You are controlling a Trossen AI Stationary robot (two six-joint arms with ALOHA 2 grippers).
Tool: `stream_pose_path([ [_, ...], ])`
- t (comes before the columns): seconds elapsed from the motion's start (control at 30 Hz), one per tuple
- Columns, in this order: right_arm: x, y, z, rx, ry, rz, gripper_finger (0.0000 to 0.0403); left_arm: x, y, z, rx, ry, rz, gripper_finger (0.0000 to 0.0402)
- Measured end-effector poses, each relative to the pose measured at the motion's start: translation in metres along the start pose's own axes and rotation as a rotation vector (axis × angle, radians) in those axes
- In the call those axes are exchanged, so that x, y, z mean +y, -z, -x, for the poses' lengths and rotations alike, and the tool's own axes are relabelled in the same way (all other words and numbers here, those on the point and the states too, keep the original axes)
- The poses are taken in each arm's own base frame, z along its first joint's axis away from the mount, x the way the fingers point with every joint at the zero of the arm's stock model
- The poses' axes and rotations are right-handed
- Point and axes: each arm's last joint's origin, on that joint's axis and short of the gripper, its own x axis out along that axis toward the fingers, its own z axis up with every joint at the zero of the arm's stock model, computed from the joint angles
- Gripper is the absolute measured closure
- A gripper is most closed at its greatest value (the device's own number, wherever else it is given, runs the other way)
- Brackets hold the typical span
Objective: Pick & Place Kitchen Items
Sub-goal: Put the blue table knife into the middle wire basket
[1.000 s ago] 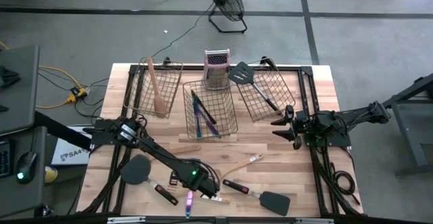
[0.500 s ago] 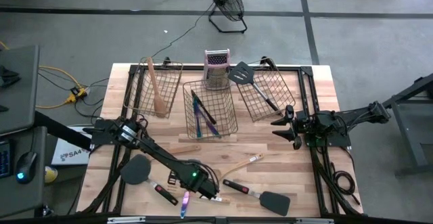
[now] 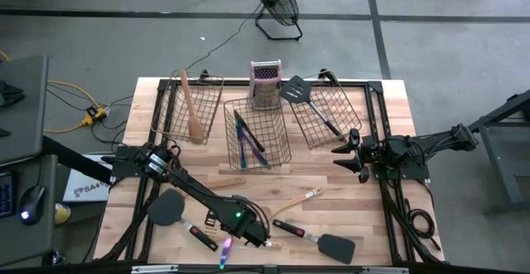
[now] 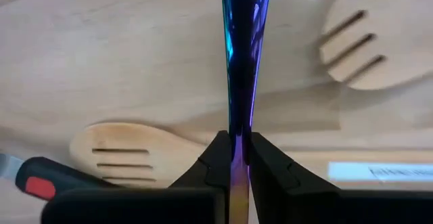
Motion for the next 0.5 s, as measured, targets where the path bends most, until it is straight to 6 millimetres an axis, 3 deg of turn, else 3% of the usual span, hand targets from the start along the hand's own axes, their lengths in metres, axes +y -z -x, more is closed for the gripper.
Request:
stream_pose_path([
  [0.5,0.000,0.000,0.000,0.000,0.000,0.000,0.0223,-0.002,0.003,0.094,-0.186,0.121,-0.042,0.0377],
])
